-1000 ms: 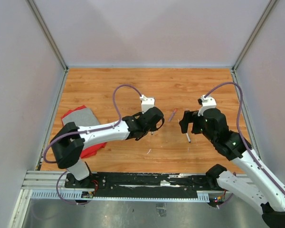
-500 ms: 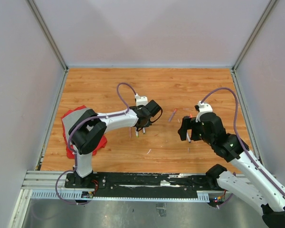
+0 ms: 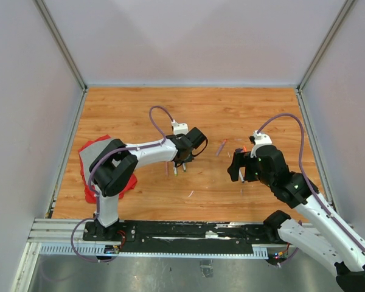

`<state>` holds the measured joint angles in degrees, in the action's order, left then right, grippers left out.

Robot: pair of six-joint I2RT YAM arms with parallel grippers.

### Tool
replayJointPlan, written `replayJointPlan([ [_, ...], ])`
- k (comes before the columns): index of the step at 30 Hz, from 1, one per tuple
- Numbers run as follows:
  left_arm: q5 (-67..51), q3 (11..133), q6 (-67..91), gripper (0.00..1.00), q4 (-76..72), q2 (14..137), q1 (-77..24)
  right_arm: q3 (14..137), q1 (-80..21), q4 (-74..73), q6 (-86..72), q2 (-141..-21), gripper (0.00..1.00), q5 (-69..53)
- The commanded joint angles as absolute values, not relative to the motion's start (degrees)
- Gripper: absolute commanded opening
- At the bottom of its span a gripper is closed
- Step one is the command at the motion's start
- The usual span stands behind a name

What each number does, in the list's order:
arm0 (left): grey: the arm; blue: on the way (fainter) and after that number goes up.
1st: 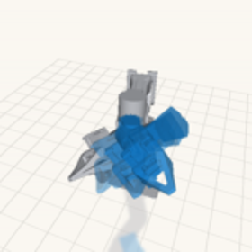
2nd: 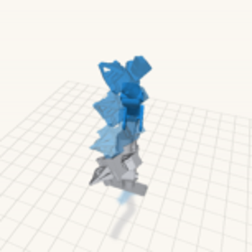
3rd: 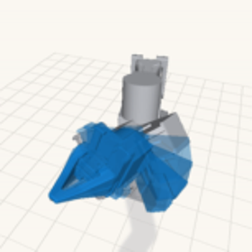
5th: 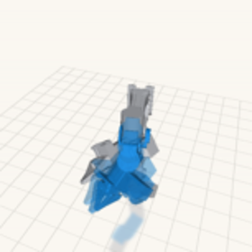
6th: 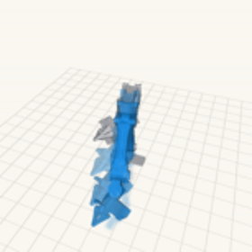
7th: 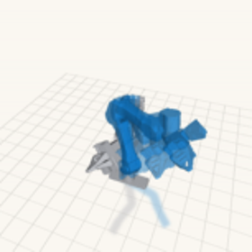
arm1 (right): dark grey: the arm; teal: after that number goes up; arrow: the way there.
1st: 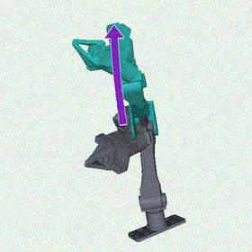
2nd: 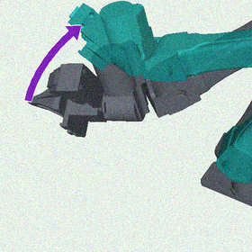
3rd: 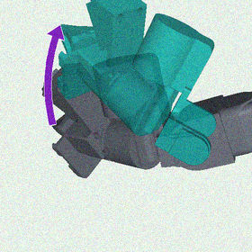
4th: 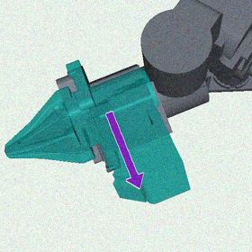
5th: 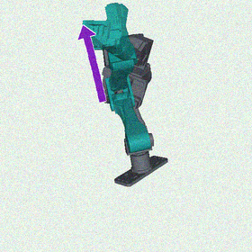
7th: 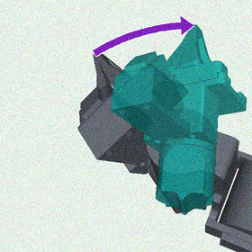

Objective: Insert the pens into the pen caps
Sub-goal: Place the pen at the center of the board.

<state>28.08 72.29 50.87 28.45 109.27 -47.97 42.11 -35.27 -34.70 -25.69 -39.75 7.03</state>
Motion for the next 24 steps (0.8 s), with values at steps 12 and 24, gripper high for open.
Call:
replayJointPlan([
  [12,27.85,70.03,53.11,0.16,27.96,110.01,-47.63,41.13,-34.6,-35.51,-26.72,-38.06,0.95,6.68],
  [24,26.46,67.15,55.28,0.21,27.32,106.61,-49.07,40.95,-34.54,-35.54,-27.27,-37.88,0.95,6.68],
])
